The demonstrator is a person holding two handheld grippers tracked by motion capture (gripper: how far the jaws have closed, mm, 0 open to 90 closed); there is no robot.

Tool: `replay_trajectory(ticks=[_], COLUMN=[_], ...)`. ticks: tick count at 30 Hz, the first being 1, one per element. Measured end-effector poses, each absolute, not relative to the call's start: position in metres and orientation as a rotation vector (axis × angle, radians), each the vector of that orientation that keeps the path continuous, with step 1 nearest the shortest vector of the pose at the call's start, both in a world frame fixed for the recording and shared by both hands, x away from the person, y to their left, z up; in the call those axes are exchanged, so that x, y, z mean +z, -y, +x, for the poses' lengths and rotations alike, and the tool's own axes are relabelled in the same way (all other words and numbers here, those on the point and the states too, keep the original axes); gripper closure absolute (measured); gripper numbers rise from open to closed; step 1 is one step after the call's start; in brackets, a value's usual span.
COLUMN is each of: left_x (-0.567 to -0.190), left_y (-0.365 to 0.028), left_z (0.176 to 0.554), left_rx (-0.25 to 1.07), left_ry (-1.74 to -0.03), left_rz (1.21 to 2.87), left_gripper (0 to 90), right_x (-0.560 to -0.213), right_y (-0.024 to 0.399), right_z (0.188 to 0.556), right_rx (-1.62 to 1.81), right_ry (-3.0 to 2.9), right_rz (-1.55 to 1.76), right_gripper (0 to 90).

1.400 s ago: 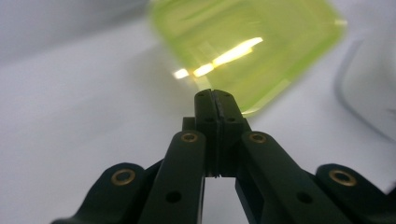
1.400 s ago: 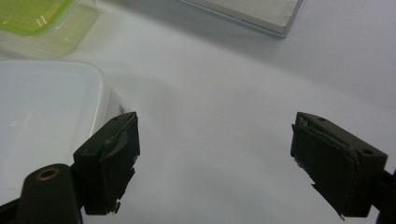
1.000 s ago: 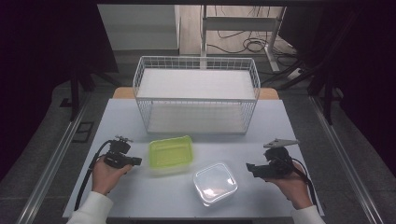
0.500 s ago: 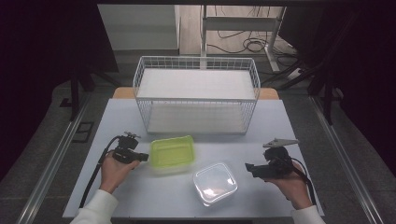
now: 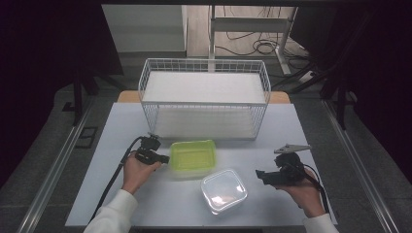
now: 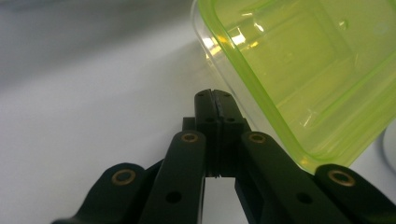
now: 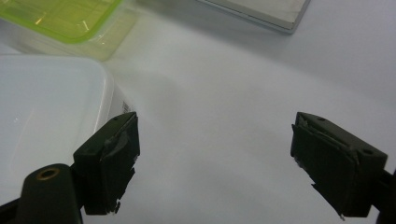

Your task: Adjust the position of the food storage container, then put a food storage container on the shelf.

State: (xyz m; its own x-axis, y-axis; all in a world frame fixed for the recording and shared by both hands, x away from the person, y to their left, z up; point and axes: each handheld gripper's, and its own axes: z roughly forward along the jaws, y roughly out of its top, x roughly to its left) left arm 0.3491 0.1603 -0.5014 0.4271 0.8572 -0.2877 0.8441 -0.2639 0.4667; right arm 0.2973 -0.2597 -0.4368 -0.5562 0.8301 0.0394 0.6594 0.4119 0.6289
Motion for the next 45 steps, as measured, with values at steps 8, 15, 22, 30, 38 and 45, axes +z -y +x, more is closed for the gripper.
replay_trajectory(ticks=[8,15,22,30,38,45], left_x=[-0.502,-0.499,-0.479,-0.459,-0.456,-0.45], left_y=[-0.146,-0.153,-0.173,-0.182,-0.183,-0.181], left_z=[0.355,0.349,0.331,0.312,0.307,0.307], left_rx=[0.011,0.029,0.033,0.079,0.099,0.105], left_ry=[-1.398,-1.427,-1.387,-1.388,-1.377,-1.363], left_rz=[2.14,2.113,2.011,1.996,2.027,2.015], left_gripper=[90.0,89.6,62.4,31.0,28.3,27.6], right_x=[-0.437,-0.437,-0.434,-0.433,-0.433,-0.431], right_y=[0.261,0.262,0.261,0.258,0.252,0.25], right_z=[0.298,0.296,0.295,0.296,0.299,0.306], right_rx=[0.871,0.871,0.941,1.002,0.97,0.983], right_ry=[-2.392,-2.385,-2.361,-2.361,-2.382,-2.39], right_rz=[1.295,1.285,1.262,1.257,1.264,1.31], right_gripper=[15.7,15.7,15.7,18.8,18.6,19.0])
